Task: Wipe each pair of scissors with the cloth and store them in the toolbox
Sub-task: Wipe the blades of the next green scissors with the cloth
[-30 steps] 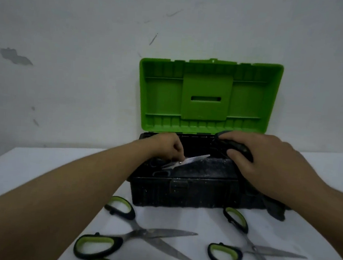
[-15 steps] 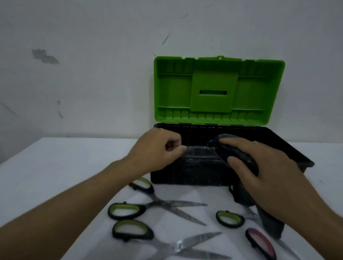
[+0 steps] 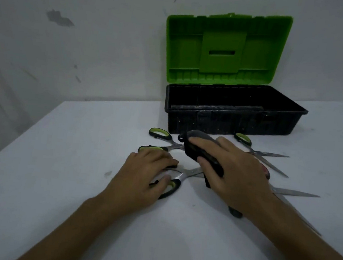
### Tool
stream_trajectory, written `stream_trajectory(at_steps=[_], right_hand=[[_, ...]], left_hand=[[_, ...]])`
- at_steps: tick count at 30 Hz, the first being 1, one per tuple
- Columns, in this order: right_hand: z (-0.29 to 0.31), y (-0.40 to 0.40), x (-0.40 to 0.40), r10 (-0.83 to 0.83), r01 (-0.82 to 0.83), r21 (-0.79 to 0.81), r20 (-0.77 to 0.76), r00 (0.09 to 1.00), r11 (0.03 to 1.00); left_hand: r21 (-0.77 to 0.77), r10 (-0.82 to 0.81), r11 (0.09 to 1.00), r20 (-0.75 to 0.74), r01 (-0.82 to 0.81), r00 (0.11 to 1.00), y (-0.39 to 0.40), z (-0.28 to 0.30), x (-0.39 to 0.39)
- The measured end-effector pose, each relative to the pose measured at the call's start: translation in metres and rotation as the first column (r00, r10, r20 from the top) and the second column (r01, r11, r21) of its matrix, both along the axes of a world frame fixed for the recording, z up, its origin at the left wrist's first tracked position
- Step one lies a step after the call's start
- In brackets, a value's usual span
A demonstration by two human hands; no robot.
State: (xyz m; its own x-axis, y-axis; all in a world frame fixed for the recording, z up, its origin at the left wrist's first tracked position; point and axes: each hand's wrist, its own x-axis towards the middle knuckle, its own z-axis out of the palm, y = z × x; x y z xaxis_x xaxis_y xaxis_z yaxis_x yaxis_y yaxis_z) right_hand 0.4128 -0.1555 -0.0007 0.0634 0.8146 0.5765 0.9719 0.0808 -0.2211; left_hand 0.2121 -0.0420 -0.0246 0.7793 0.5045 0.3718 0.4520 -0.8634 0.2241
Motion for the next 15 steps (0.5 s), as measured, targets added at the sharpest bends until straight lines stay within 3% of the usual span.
stream_trajectory(at_steps=[9, 15], right_hand=[[-0.003, -0.002, 0.000, -0.016, 0.016, 0.018, -0.005, 1.000, 1.000], [-0.001, -0.002, 0.001, -0.012, 0.013, 0.024, -0.012, 1.000, 1.000]], left_hand=[[-0.050, -0.029, 0.998, -0.126, 0.023, 0.992, 0.012, 0.006, 0.009], [-0.174, -0.023, 0.985, -0.088, 0.007, 0.996, 0.008, 0.009, 0.011]])
